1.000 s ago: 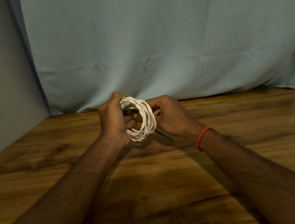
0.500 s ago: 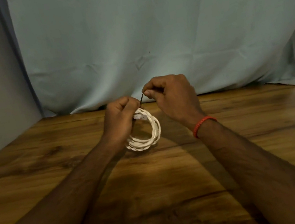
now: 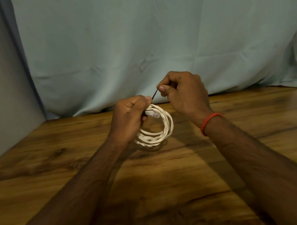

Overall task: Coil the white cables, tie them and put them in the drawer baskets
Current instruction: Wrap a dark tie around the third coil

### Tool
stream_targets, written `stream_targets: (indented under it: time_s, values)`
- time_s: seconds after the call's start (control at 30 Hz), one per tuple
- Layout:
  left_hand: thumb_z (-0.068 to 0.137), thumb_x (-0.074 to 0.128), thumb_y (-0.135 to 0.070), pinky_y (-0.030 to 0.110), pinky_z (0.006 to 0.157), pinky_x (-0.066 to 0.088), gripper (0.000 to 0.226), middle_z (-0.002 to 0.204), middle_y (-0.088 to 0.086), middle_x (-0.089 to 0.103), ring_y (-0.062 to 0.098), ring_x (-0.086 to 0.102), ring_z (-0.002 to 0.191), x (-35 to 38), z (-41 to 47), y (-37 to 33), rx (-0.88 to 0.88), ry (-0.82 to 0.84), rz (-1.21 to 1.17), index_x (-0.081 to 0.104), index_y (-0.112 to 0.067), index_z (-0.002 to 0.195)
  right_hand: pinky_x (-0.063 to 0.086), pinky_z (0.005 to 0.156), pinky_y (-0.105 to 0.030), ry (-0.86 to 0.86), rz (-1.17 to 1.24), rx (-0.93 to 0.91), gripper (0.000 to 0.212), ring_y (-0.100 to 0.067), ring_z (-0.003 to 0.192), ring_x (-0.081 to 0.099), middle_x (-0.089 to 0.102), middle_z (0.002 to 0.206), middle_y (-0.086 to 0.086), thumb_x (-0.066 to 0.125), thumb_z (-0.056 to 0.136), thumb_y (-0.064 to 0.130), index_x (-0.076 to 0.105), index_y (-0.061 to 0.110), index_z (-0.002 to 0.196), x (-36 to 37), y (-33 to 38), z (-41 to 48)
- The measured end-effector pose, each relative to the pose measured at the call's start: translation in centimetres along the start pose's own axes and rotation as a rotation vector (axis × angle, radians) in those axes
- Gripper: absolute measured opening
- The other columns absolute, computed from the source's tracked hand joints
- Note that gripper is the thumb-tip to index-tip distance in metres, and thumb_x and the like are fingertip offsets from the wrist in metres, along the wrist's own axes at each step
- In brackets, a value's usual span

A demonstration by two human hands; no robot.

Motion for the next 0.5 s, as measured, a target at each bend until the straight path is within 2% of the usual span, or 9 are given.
stream_targets:
  time_s: [0.1,0.2,0.27,0.4,0.5]
  values:
    - [0.096,0.059,-0.015,0.022,0.046,0.033,0.037,0.048,-0.001,0.049,0.011,0.04,0.045,-0.3,-0.2,0.6,-0.023,-0.033,-0.034,0.061,-0.007,0.061,0.06,0.074,-0.042,0.097,0.083,0.012,0.018,-0.006,0.073,0.07,0.072,0.071,0.014,0.075,0.087,0.029,0.07,0.035,0.071,2.0,-0.7,-0.5]
    - [0.085,0.06,-0.021,0.022,0.047,0.032,0.035,0.046,-0.006,0.047,0.009,0.038,0.044,-1.1,-0.3,0.6,0.007,-0.105,-0.061,0.059,-0.02,0.05,0.061,0.071,-0.044,0.172,0.134,-0.025,0.023,-0.006,0.067,0.069,0.072,0.069,0.014,0.076,0.087,0.025,0.069,0.036,0.068,3.8,-0.7,-1.3]
    - [0.078,0.061,-0.027,0.023,0.048,0.031,0.031,0.045,-0.008,0.044,0.009,0.038,0.045,-1.7,-0.2,0.6,0.032,-0.165,-0.065,0.054,-0.018,0.05,0.061,0.072,-0.043,0.186,0.162,-0.039,0.019,-0.006,0.067,0.069,0.073,0.069,0.014,0.076,0.087,0.026,0.071,0.035,0.071,4.4,-0.7,-1.5]
    - [0.074,0.061,-0.028,0.027,0.053,0.035,0.038,0.05,-0.005,0.042,0.011,0.039,0.051,-2.7,-0.2,0.1,0.127,-0.278,-0.097,0.047,0.001,0.055,0.06,0.071,-0.04,0.236,0.189,-0.069,0.017,-0.006,0.07,0.069,0.073,0.072,0.013,0.077,0.087,0.026,0.072,0.033,0.072,5.2,-0.5,-2.1]
    - [0.083,0.061,-0.01,0.022,0.05,0.04,0.025,0.05,-0.01,0.052,0.006,0.047,0.049,-3.8,-0.6,0.0,0.113,-0.393,-0.117,0.051,-0.006,0.06,0.06,0.067,-0.035,0.307,0.243,-0.109,0.019,-0.004,0.066,0.069,0.072,0.068,0.013,0.08,0.084,0.019,0.073,0.03,0.071,6.2,0.1,-3.0]
Point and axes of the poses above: each hand's wrist, its own z-axis towards the middle knuckle, its own x-axis out of the palm, y = z × x, the point moved 9 cm from there along z, towards the middle knuckle
